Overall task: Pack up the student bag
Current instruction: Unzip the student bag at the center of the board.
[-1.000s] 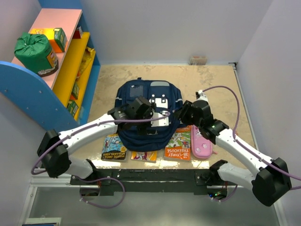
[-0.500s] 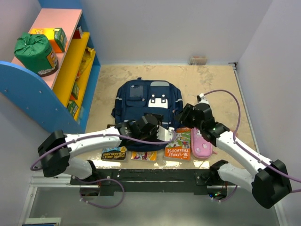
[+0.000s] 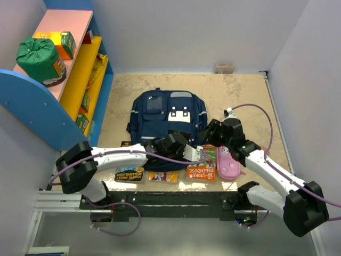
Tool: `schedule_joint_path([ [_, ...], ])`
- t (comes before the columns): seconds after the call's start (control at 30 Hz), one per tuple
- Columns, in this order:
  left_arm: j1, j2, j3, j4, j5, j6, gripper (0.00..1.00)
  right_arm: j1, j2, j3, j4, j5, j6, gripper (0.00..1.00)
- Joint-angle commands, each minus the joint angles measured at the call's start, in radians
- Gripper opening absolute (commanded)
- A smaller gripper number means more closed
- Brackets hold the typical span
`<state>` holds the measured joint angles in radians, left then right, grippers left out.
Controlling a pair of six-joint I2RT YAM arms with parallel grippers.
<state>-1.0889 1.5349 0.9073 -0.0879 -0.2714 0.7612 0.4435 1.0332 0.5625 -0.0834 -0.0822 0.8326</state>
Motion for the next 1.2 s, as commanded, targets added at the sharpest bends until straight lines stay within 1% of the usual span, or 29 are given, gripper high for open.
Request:
schedule_joint_path([
  [0.0, -0.002, 0.014, 0.041, -0.029, 0.064, -0.028, 0.86, -0.014, -0.015, -0.022, 0.05, -0.057, -0.015, 0.52],
  [0.1, 0.006, -0.008, -0.013, 0.054, 0.052, -0.06, 0.85, -0.015, -0.01, -0.026, 0.062, -0.079, -0.027, 0.52],
  [0.17, 0.041, -0.044, -0.048, 0.071, 0.058, -0.111, 0.81, -0.015, -0.004, -0.016, 0.039, -0.074, -0.035, 0.52],
  [0.2, 0.055, -0.053, -0.053, 0.073, 0.06, -0.135, 0.71, -0.015, -0.002, -0.009, 0.031, -0.071, -0.038, 0.53],
  [0.23, 0.093, -0.067, -0.053, 0.073, 0.067, -0.187, 0.62, -0.015, -0.004, -0.007, 0.03, -0.071, -0.039, 0.53],
  [0.3, 0.132, -0.081, -0.051, 0.073, 0.093, -0.224, 0.42, -0.015, -0.004, -0.003, 0.031, -0.071, -0.046, 0.53],
  [0.33, 0.17, -0.09, -0.05, 0.059, 0.134, -0.24, 0.42, -0.017, -0.001, -0.001, 0.042, -0.077, -0.05, 0.53],
  [0.37, 0.182, -0.094, -0.048, 0.047, 0.155, -0.246, 0.41, -0.015, 0.004, 0.002, 0.043, -0.077, -0.058, 0.53],
  [0.43, 0.192, -0.105, -0.054, 0.014, 0.175, -0.237, 0.3, -0.015, 0.022, 0.014, 0.04, -0.074, -0.064, 0.53],
  [0.47, 0.192, -0.113, -0.059, 0.008, 0.182, -0.231, 0.22, -0.017, 0.027, 0.019, 0.04, -0.073, -0.066, 0.53],
  [0.5, 0.193, -0.12, -0.062, 0.013, 0.178, -0.229, 0.0, -0.017, 0.03, 0.023, 0.051, -0.076, -0.064, 0.54],
  [0.67, 0.202, -0.176, -0.082, 0.019, 0.207, -0.223, 0.0, -0.015, 0.086, 0.046, 0.122, -0.105, -0.03, 0.53],
  [0.77, 0.205, -0.216, -0.045, -0.033, 0.253, -0.244, 0.0, -0.016, 0.146, 0.105, 0.14, -0.113, -0.039, 0.53],
  [0.83, 0.205, -0.239, -0.013, -0.078, 0.303, -0.253, 0.0, -0.015, 0.159, 0.148, 0.158, -0.117, -0.05, 0.53],
  [0.87, 0.205, -0.246, -0.002, -0.093, 0.323, -0.255, 0.0, -0.015, 0.162, 0.161, 0.172, -0.123, -0.076, 0.5],
  [0.93, 0.211, -0.262, 0.03, -0.151, 0.406, -0.237, 0.0, -0.011, 0.153, 0.172, 0.209, -0.125, -0.148, 0.4],
  [0.97, 0.213, -0.265, 0.041, -0.176, 0.428, -0.226, 0.0, 0.001, 0.143, 0.18, 0.202, -0.088, -0.253, 0.37],
  [1.0, 0.216, -0.274, 0.054, -0.238, 0.48, -0.199, 0.0, 0.017, 0.107, 0.178, 0.182, 0.035, -0.301, 0.37],
  [1.03, 0.218, -0.28, 0.076, -0.263, 0.495, -0.188, 0.0, 0.03, 0.087, 0.168, 0.192, 0.059, -0.335, 0.39],
  [1.07, 0.219, -0.289, 0.084, -0.28, 0.504, -0.178, 0.0, 0.032, 0.067, 0.105, 0.227, 0.044, -0.418, 0.46],
  [1.1, 0.222, -0.32, 0.082, -0.286, 0.512, -0.163, 0.0, 0.032, 0.009, 0.068, 0.311, 0.01, -0.45, 0.48],
  [1.13, 0.222, -0.346, 0.07, -0.271, 0.515, -0.154, 0.0, 0.035, -0.022, 0.024, 0.361, -0.002, -0.478, 0.5],
  [1.17, 0.222, -0.373, 0.055, -0.253, 0.518, -0.142, 0.0, 0.037, -0.062, -0.055, 0.405, -0.005, -0.518, 0.52],
])
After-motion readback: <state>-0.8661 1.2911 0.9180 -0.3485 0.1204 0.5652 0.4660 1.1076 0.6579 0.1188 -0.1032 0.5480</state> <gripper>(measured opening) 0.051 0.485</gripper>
